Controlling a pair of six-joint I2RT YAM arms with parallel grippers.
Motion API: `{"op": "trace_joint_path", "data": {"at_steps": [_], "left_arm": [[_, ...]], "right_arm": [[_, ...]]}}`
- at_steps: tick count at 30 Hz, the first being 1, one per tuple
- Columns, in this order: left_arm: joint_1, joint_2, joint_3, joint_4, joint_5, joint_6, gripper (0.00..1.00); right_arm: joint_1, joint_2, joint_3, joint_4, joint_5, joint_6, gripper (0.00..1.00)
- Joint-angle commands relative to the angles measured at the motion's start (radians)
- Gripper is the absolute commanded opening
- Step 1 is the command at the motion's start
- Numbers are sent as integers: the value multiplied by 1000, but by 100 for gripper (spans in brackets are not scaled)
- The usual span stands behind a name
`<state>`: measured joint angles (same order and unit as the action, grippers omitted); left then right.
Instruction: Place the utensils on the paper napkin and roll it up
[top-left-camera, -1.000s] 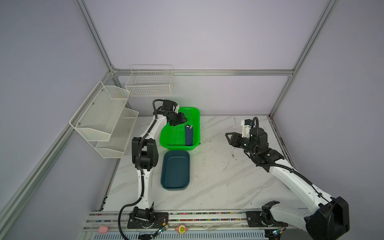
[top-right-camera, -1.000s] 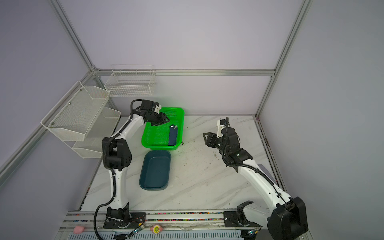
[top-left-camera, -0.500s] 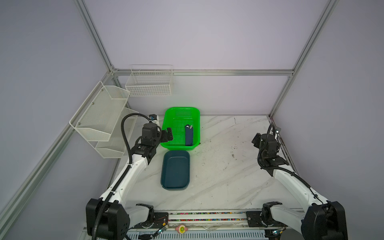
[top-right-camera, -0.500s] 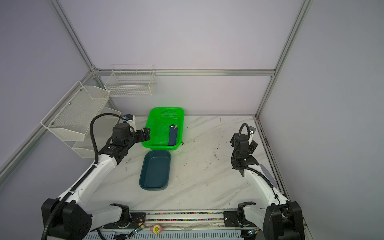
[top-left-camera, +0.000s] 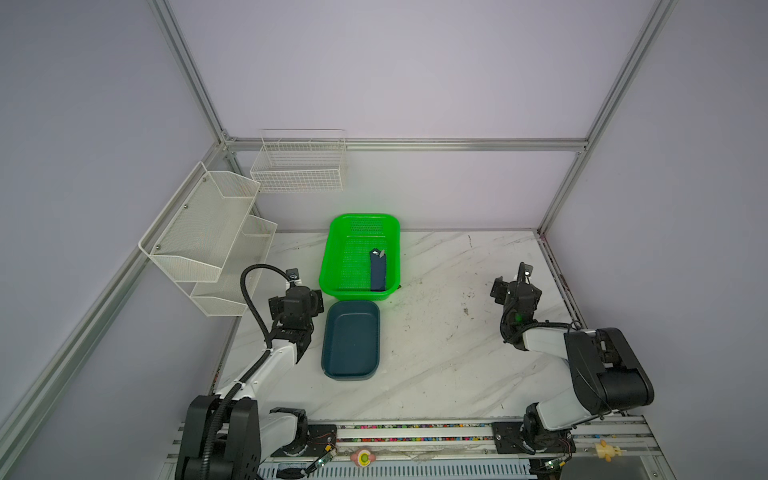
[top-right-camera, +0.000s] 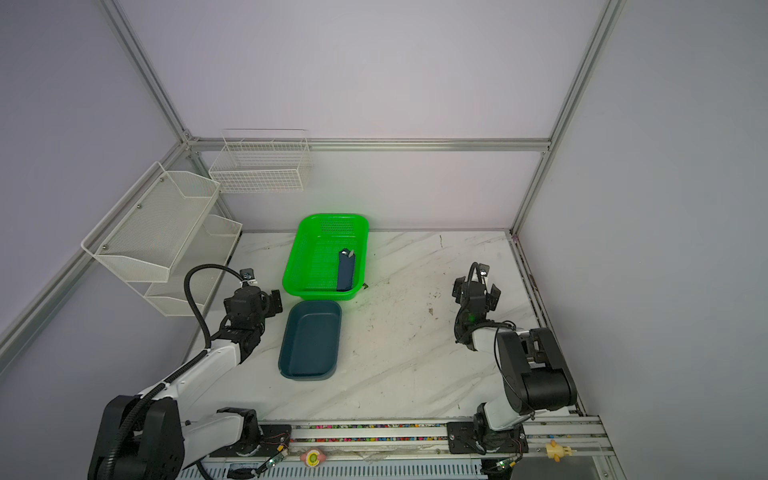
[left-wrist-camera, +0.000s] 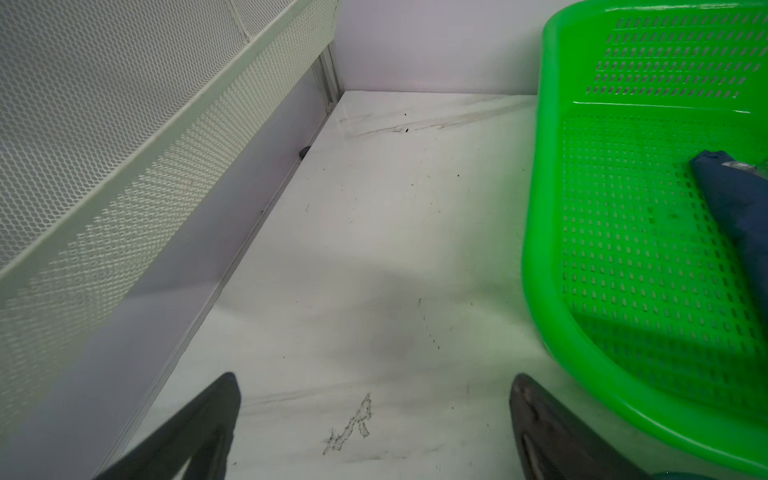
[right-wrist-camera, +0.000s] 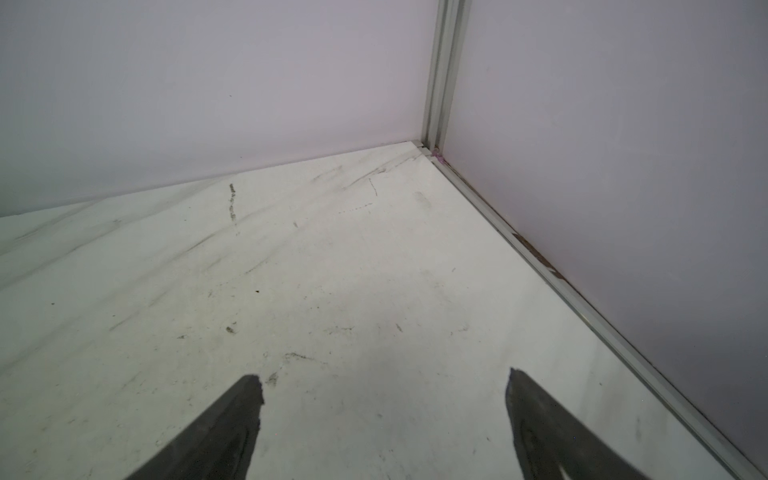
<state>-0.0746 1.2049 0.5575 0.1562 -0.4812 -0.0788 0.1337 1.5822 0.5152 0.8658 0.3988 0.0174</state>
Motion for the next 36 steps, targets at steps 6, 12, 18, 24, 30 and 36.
{"op": "trace_joint_path", "data": {"at_steps": [6, 12, 18, 24, 30, 36], "left_arm": [[22, 126, -53, 271, 51, 87, 100], [42, 197, -114, 480, 99, 105, 100], [84, 234, -84, 452, 246, 96, 100], [105, 224, -167, 647, 350, 31, 100], [107, 334, -261, 905, 320, 19, 100], [107, 335, -192, 760, 233, -19, 100]], "right_arm": [[-27, 189, -31, 444, -297, -103, 92], [-33, 195, -56, 479, -220, -74, 93], [-32, 200, -55, 481, -187, -61, 97], [-32, 199, -54, 481, -185, -61, 97], [-32, 199, -54, 483, -185, -61, 97], [-32, 200, -54, 483, -186, -60, 97]]}}
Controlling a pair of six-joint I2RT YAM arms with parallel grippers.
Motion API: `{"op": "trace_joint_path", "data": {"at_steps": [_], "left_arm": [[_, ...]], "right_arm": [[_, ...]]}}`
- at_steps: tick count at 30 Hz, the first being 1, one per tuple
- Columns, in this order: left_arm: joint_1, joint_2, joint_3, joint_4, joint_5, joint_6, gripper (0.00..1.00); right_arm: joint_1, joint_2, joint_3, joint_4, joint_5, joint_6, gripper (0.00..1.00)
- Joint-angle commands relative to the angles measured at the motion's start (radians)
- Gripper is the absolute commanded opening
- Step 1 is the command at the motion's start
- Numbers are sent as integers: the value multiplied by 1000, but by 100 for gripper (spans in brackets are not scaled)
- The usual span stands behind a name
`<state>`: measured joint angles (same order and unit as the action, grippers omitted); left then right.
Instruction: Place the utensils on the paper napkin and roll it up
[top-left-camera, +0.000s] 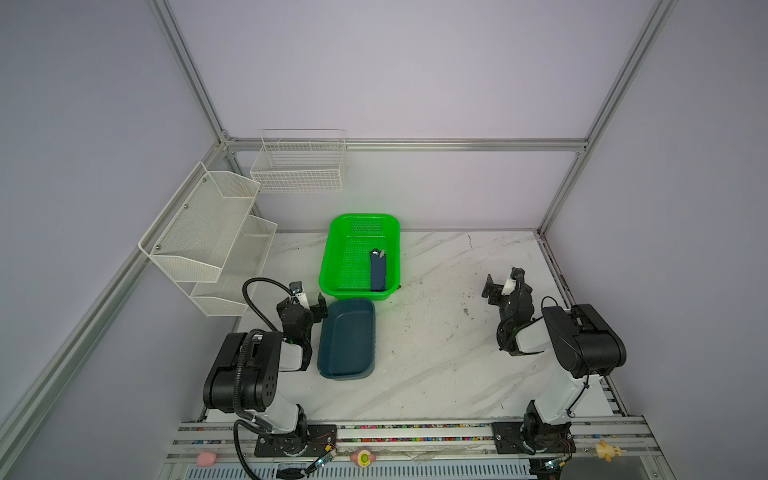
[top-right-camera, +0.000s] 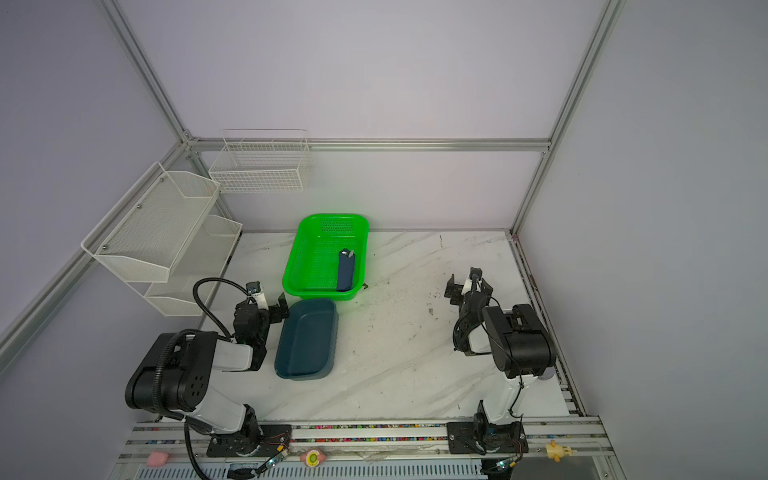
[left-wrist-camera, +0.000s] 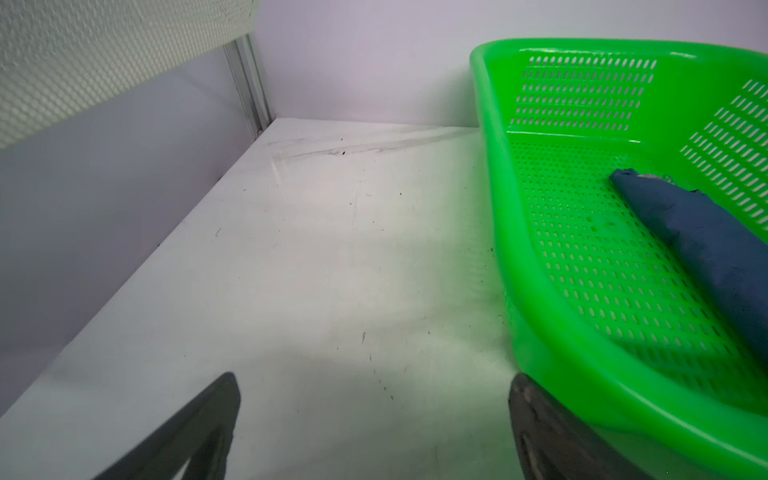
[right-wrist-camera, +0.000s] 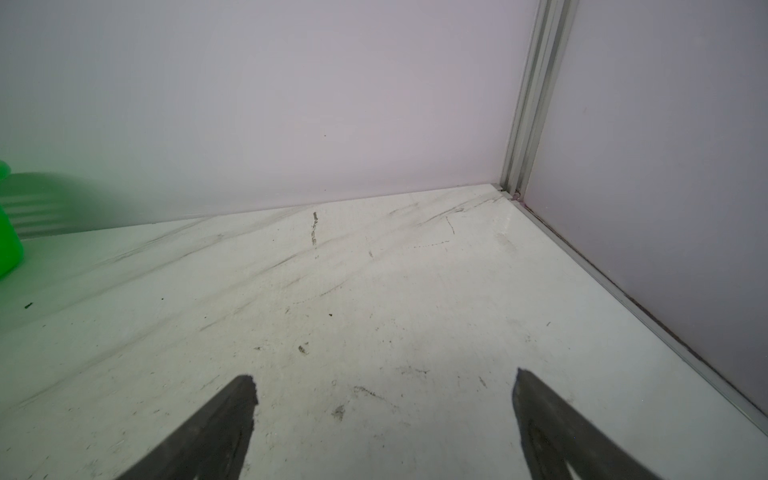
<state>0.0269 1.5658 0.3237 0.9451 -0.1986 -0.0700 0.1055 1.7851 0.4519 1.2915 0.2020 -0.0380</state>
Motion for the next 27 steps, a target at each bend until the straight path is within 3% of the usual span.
{"op": "trace_joint_path", "data": {"at_steps": [1, 6, 9, 27], "left_arm": [[5, -27, 48, -37, -49, -27, 100], [5, -1, 22, 57, -19, 6, 100], [6, 3, 48, 10, 98, 56, 100], [5, -3, 53, -9, 59, 44, 100]], "right_arm": [[-4, -4, 8, 56, 12, -6, 97], [-4, -4, 8, 57, 8, -6, 97], [-4, -3, 9, 56, 8, -5, 97], [-4, -2, 10, 56, 8, -5, 97]]}}
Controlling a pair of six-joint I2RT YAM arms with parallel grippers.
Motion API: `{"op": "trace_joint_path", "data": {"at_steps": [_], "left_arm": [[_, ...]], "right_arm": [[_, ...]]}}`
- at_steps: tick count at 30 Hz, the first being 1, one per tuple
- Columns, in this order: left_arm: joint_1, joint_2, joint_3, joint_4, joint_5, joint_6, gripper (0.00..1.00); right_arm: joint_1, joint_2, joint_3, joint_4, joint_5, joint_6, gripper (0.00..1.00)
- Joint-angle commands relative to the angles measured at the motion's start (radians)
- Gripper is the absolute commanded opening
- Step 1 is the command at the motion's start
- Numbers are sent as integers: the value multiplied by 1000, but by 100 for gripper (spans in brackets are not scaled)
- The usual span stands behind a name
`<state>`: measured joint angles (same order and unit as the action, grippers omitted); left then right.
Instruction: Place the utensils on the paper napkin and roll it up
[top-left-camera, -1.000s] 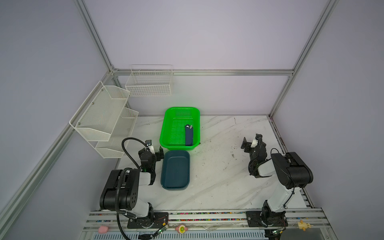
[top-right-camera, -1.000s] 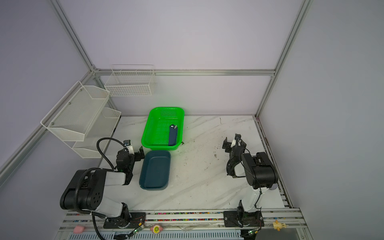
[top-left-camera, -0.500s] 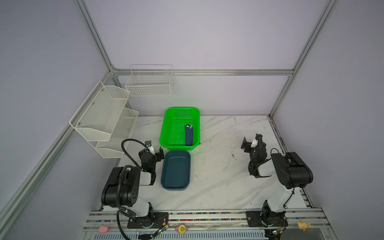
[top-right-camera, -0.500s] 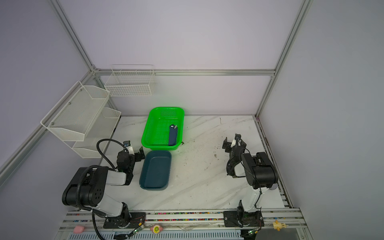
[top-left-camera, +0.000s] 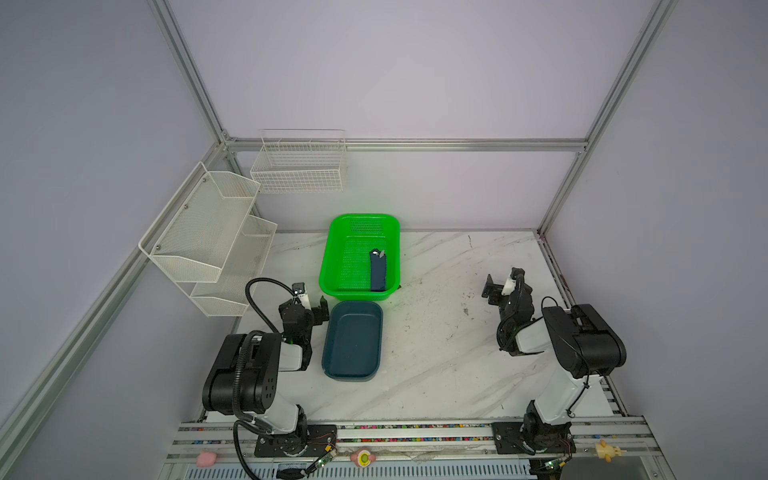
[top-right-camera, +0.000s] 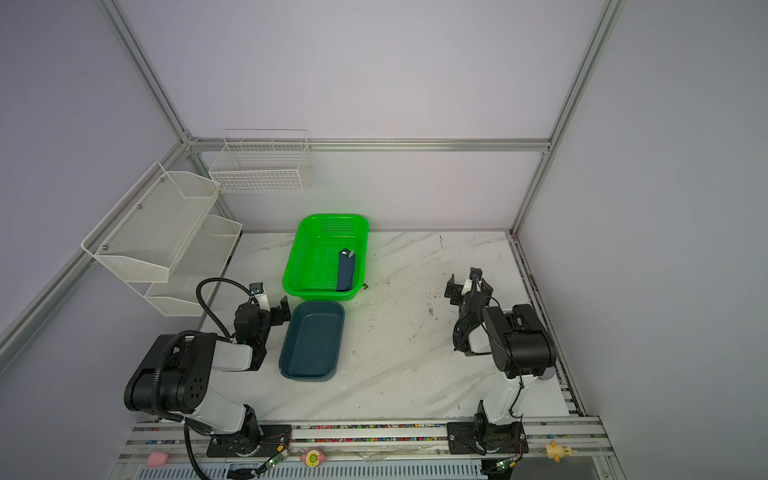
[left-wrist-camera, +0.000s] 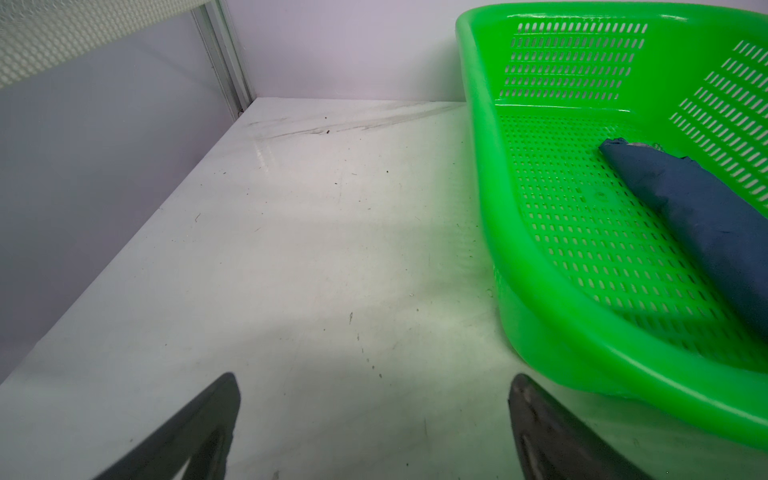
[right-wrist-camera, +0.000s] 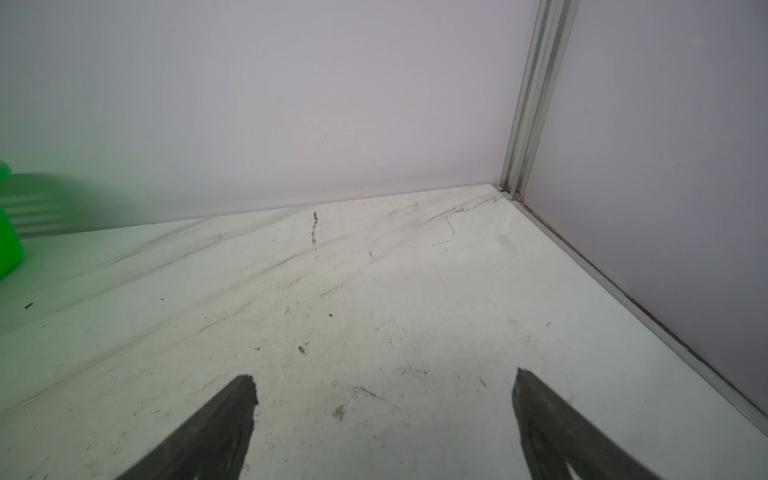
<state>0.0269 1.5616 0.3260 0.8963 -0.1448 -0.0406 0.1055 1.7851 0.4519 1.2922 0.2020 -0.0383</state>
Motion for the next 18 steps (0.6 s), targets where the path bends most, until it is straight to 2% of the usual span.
{"op": "trace_joint_path", "data": {"at_steps": [1, 18], "left_arm": [[6, 2, 51, 39, 6, 15, 100], [6, 2, 51, 39, 5, 15, 100]], "right_arm": [[-4, -2, 10, 55, 8, -5, 97], [-4, -3, 12, 54, 1, -7, 97]]}}
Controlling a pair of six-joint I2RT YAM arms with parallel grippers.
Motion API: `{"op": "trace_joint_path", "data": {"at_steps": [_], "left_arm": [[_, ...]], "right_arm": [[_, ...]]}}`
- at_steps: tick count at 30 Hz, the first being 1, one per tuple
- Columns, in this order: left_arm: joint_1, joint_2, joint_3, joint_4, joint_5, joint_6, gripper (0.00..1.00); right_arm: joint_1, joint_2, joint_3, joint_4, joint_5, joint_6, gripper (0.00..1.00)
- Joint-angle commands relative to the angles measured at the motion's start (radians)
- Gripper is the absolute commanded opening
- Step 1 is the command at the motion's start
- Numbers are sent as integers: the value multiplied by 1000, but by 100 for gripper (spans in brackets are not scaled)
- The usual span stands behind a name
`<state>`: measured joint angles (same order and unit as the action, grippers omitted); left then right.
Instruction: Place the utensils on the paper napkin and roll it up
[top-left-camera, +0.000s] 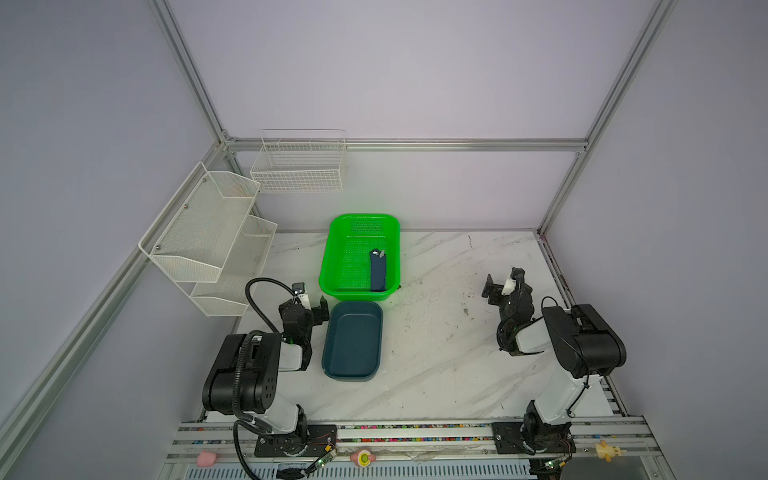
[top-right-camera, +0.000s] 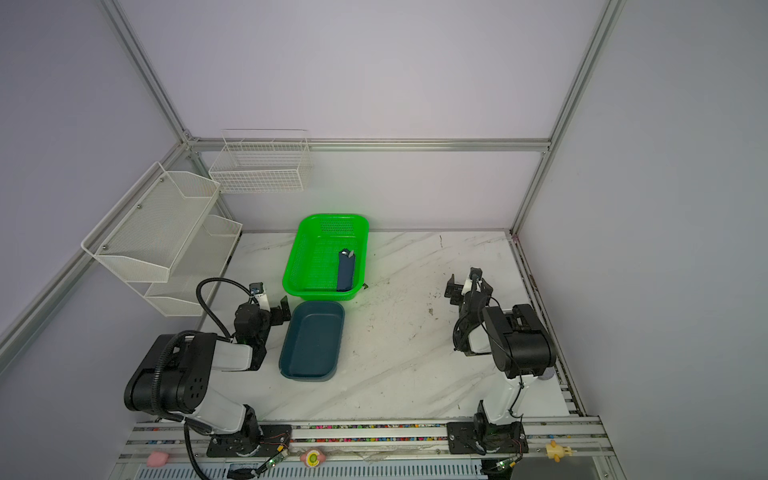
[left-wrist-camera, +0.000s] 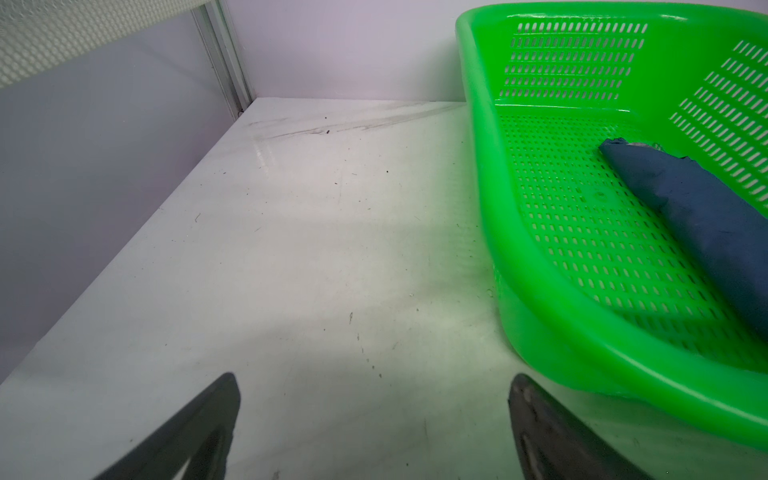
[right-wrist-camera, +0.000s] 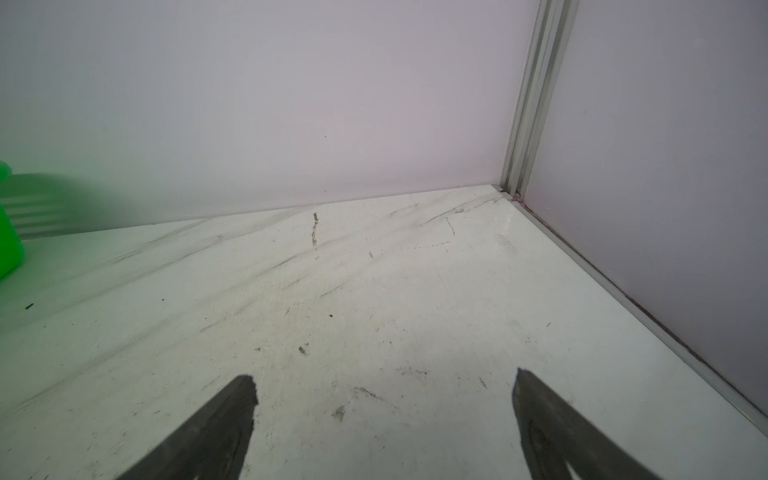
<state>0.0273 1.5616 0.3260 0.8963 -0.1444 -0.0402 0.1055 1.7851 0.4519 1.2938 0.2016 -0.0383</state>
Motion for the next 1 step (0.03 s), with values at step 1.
{"op": "trace_joint_path", "data": {"at_steps": [1], "left_arm": [[5, 2, 51, 39, 5, 14, 100]], "right_arm": [[-4, -2, 12, 53, 1, -5, 97]]}}
